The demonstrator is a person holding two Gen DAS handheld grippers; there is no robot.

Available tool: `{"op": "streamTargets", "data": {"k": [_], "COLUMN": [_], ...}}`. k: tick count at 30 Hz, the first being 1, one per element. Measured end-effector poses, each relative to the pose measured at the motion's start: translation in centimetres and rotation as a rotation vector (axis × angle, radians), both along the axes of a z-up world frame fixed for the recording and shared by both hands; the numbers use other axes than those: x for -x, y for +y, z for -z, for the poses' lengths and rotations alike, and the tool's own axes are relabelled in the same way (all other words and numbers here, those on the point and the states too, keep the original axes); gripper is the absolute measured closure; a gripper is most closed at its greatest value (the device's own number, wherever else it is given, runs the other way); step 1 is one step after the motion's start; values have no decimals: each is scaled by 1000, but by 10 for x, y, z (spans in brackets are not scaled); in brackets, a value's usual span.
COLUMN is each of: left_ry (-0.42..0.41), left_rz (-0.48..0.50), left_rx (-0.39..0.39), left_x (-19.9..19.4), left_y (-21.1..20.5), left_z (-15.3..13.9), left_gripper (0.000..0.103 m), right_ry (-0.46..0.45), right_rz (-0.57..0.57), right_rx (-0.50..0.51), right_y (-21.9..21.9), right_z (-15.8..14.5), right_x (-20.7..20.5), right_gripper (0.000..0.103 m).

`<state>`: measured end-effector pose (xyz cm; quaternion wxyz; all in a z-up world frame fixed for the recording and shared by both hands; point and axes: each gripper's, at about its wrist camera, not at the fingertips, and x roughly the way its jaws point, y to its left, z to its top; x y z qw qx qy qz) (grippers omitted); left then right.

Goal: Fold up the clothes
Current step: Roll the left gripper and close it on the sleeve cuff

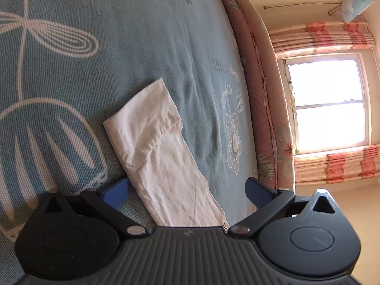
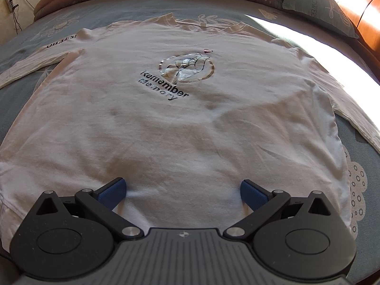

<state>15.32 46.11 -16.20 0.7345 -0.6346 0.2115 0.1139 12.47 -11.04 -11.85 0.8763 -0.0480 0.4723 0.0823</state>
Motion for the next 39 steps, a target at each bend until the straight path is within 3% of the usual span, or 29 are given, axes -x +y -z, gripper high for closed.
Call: {"op": "streamTargets", "data": {"k": [12, 23, 36, 39], "left_ry": [-33, -29, -245, -222], "left_rz": [38, 63, 33, 61], "left_rx": [-49, -194, -234, -194], "left_x": [2, -11, -2, -5], "left_y": [-11, -20, -30, -34], "left_z": [0, -8, -18, -10], "left_gripper": [1, 1, 1, 1], "right_ry": [-5, -21, -25, -23], "right_rz": [-3, 2, -1, 1], "right_rx": [-2, -6, -8, -8], "right_y": [0, 0, -1, -1], "right_z": [1, 2, 1, 1], "right_x": [1, 3, 2, 1], "right_gripper": [0, 0, 0, 0]}}
